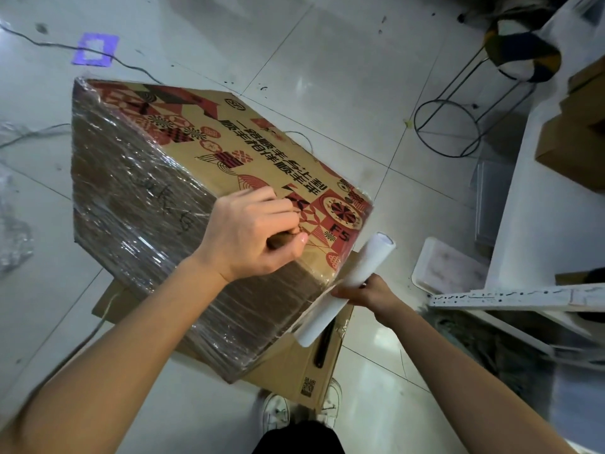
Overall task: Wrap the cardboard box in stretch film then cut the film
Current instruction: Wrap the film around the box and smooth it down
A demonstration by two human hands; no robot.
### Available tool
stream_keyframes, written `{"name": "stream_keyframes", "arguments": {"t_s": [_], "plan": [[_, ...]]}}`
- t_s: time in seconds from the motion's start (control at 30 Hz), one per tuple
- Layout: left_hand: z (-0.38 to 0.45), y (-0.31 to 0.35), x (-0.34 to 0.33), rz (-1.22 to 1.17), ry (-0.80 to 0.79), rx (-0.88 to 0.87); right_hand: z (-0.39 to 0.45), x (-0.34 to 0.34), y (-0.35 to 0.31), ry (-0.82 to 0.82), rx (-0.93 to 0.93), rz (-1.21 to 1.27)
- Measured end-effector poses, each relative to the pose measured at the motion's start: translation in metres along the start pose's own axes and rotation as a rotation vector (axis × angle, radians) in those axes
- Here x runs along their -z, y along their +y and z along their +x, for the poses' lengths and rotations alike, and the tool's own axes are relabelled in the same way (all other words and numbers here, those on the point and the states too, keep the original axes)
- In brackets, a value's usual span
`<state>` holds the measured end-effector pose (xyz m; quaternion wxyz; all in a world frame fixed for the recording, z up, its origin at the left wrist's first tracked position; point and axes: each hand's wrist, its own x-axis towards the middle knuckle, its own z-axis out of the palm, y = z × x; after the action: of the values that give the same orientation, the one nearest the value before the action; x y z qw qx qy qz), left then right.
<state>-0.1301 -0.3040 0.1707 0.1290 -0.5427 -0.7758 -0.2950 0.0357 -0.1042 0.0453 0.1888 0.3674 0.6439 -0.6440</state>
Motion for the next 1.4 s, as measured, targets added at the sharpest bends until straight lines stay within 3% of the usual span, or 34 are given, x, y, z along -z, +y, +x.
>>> {"name": "stream_keyframes", "arguments": {"t_s": [0.13, 0.5, 0.67, 0.8, 0.97, 1.17, 1.23, 1.3, 1.4], "plan": [[-0.009, 0.001, 0.006, 0.013, 0.002, -0.007, 0.018, 0.0, 0.004, 0.082, 0.063, -0.04], [-0.056, 0.013, 0.014, 0.065, 0.102, 0.021, 0.018, -0.008, -0.012, -0.153, 0.223, -0.363], [-0.068, 0.03, 0.008, 0.111, 0.194, 0.141, 0.019, 0.0, -0.019, -0.159, 0.352, -0.423], [-0.093, 0.045, -0.005, 0.084, 0.284, 0.291, 0.028, 0.01, -0.013, -0.277, 0.361, -0.368], [-0.14, 0.071, -0.028, 0.117, 0.336, 0.514, 0.033, 0.007, -0.003, -0.193, 0.4, -0.413], [-0.172, 0.105, -0.056, 0.264, 0.331, 0.802, 0.05, 0.01, 0.02, -0.27, 0.518, -0.484], [-0.177, 0.114, -0.059, 0.274, 0.349, 0.928, 0.055, 0.011, 0.021, -0.372, 0.516, -0.606], [-0.186, 0.124, -0.066, 0.224, 0.388, 1.045, 0.056, 0.01, 0.012, -0.466, 0.476, -0.68], [-0.192, 0.138, -0.071, 0.005, 0.542, 1.237, 0.061, 0.031, 0.008, -0.482, 0.592, -0.714]]}}
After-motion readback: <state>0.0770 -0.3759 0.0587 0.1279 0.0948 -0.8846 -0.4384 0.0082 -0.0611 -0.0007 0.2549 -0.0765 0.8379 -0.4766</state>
